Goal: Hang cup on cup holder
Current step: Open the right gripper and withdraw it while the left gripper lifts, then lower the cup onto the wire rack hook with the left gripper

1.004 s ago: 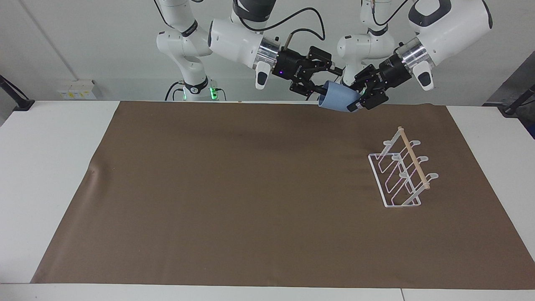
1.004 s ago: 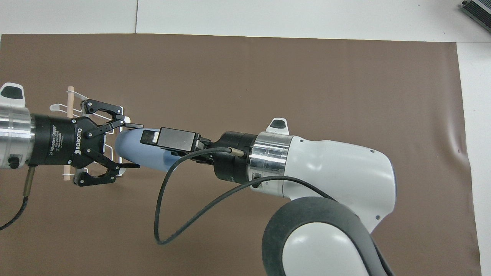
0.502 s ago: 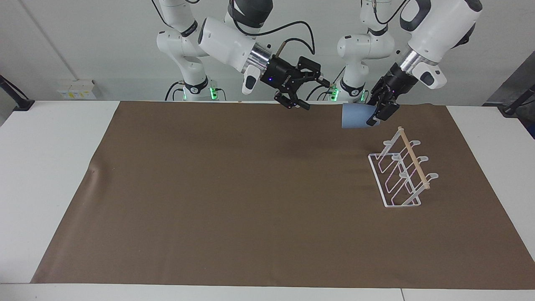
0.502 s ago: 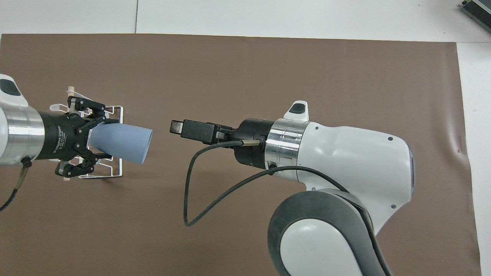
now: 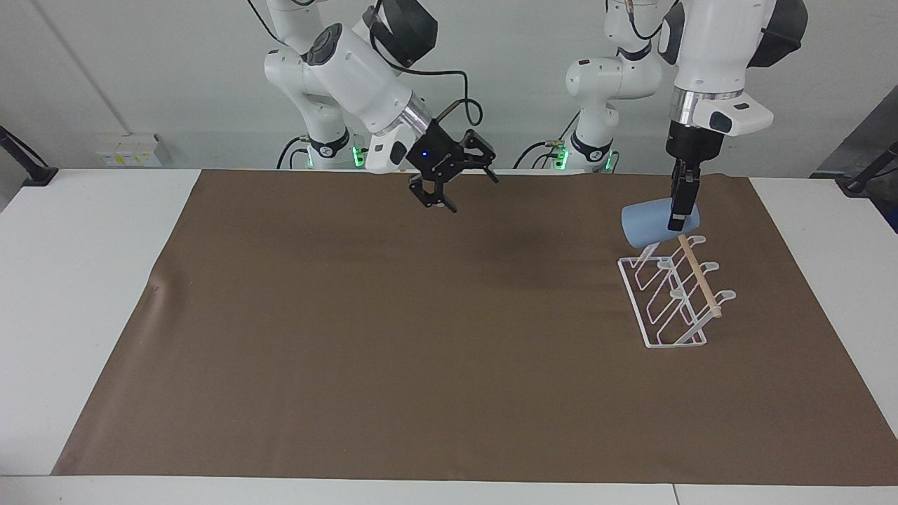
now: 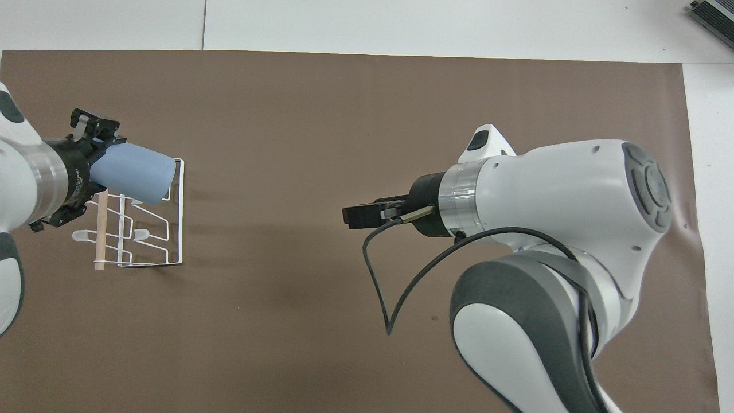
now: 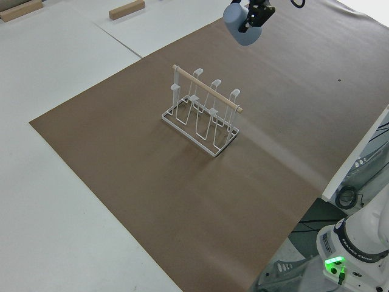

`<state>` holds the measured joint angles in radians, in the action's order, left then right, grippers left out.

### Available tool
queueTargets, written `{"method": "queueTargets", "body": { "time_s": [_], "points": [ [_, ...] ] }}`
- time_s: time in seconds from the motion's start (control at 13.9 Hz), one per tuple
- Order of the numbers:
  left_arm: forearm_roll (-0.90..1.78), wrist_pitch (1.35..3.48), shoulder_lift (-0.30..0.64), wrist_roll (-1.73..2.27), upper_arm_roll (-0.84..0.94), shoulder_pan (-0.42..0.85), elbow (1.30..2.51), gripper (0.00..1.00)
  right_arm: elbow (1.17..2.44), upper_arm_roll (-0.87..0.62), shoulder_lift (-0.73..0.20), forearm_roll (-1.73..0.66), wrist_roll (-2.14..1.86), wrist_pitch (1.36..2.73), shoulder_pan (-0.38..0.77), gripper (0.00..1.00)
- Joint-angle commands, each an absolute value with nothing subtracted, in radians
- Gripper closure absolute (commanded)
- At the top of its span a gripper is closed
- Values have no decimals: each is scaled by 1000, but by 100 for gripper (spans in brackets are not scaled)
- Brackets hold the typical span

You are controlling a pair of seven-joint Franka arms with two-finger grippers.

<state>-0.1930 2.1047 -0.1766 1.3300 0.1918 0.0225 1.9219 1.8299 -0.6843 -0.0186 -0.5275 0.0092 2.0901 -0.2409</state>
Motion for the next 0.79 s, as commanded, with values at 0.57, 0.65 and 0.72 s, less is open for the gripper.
{"method": "queueTargets", "body": {
  "time_s": [0.57, 0.65, 0.72],
  "points": [
    [-702, 2307, 6, 1299, 184, 20, 1939, 100, 1830, -408, 193, -84, -2, 1714, -259, 0],
    [-718, 2309, 6, 1301, 184, 20, 1948, 100, 1827, -378, 212, -84, -2, 1689, -259, 0],
    [-721, 2313, 6, 1302, 184, 20, 1953, 100, 1818, -345, 218, -84, -2, 1660, -259, 0]
  ]
}}
